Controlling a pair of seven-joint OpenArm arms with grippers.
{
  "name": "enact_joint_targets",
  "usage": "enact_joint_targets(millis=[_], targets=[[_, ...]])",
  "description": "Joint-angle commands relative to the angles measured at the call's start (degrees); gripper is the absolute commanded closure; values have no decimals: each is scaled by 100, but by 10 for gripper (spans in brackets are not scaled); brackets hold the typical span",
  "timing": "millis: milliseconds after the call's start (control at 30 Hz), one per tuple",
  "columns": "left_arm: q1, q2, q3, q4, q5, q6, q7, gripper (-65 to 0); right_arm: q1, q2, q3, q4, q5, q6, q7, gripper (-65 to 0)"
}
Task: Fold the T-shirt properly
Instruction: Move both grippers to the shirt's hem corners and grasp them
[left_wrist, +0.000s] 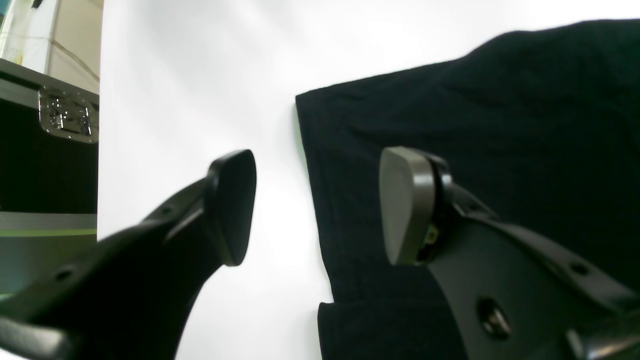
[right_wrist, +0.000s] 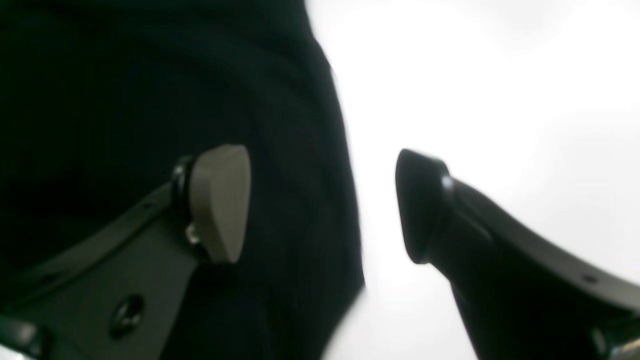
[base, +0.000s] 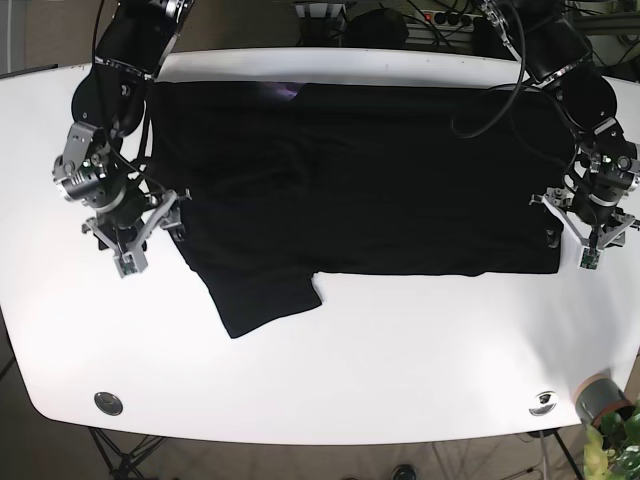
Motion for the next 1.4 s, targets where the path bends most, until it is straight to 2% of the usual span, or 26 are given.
enact_joint_targets(millis=[0, 100, 300, 633, 800, 933, 1133, 1300, 1367], targets=[[-80, -97, -22, 76, -44, 37, -93, -365, 374, 88, -54, -322, -83, 38, 134, -430], [-71, -97, -22, 59, -44, 45, -93, -365, 893, 141, -221, -964, -259, 38, 187, -430], [-63, -97, -31, 59, -44, 45, -93, -365, 1710, 167, -573, -2335, -558, 12, 882, -430], [43, -105, -40, 50, -44, 45, -93, -365, 2554, 167, -608, -4410, -1086, 38, 2016, -430], [52, -105, -48, 50, -44, 45, -93, -365, 2642, 167, -608, -5219, -1156, 12, 2701, -430], [52, -114, -48, 50, -44, 45, -93, -365, 2616, 220, -608, -5509, -1156, 12, 2974, -430], [25, -123, -48, 32, -44, 45, -93, -367, 2466, 185, -819, -5526, -1094, 3, 2983, -430], [-282, -193, -22, -433, -44, 107, -101, -369, 2458, -61, -1021, -5526, -1094, -6, 2912, -428], [-449, -281, -13, -671, -44, 318, -101, -369, 2458, -88, -1013, -5526, -1094, -6, 2833, -423]])
